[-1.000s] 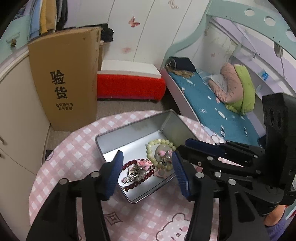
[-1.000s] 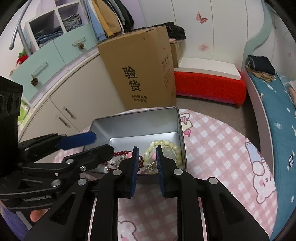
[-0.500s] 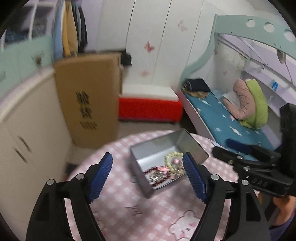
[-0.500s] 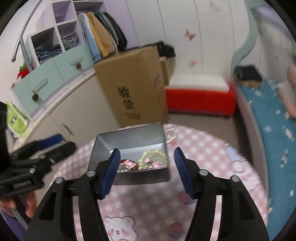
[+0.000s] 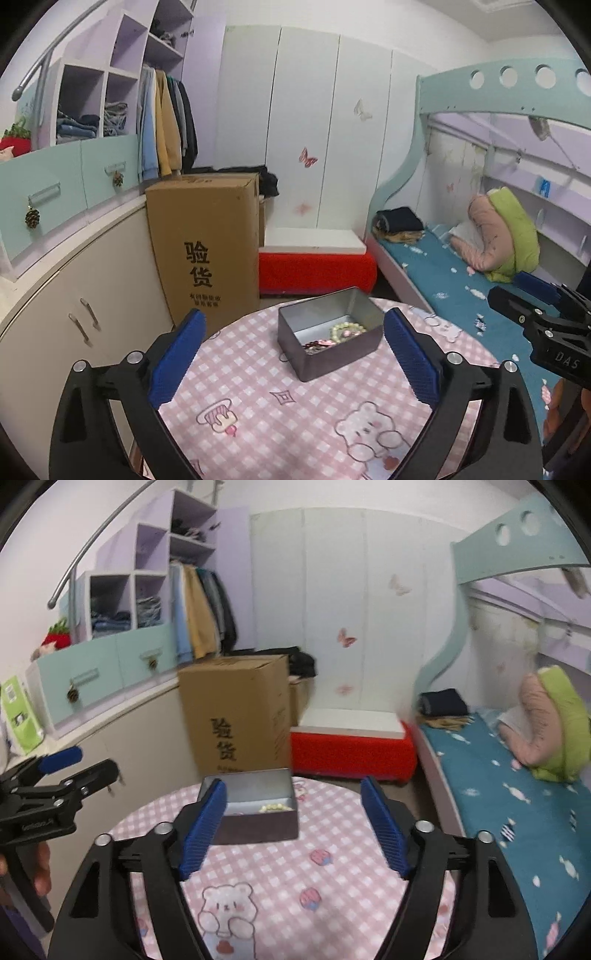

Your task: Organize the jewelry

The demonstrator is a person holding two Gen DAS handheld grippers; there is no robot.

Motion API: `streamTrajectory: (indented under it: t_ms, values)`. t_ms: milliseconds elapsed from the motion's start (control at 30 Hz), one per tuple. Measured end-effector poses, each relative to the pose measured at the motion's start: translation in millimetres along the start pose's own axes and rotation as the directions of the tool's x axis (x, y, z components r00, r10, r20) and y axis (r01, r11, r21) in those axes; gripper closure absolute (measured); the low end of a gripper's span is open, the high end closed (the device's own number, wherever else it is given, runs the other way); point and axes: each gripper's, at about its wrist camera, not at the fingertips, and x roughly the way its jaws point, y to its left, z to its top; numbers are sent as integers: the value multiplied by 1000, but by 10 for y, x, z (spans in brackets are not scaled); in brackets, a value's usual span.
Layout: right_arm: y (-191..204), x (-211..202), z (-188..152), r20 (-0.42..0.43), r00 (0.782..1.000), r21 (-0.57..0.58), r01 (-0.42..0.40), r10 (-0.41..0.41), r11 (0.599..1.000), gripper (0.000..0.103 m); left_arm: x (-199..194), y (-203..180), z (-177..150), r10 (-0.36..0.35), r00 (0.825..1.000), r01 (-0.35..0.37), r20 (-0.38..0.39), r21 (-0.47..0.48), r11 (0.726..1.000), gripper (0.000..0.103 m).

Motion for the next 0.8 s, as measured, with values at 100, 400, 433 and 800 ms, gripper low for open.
streamTrajectory:
  t_ms: [100, 400, 433, 800]
  values:
    - [50, -270, -51, 21, 999, -2, 32, -32, 999, 23, -202, -83, -60, -14, 1000, 14, 17, 0, 1000, 7]
    - [384, -811, -135, 83, 994, -43, 71, -67, 997, 18, -671, -295, -166, -13, 998, 11, 61, 33, 999, 7]
    - [426, -853, -128, 91, 993, -53, 78, -73, 996, 18, -732, -321, -173, -11, 997, 8, 71, 40, 999, 7]
    - [647, -1302, -100, 153, 987, -78, 60, -47, 995, 17, -1189, -381, -143, 26, 986, -36, 166, 55, 998, 7]
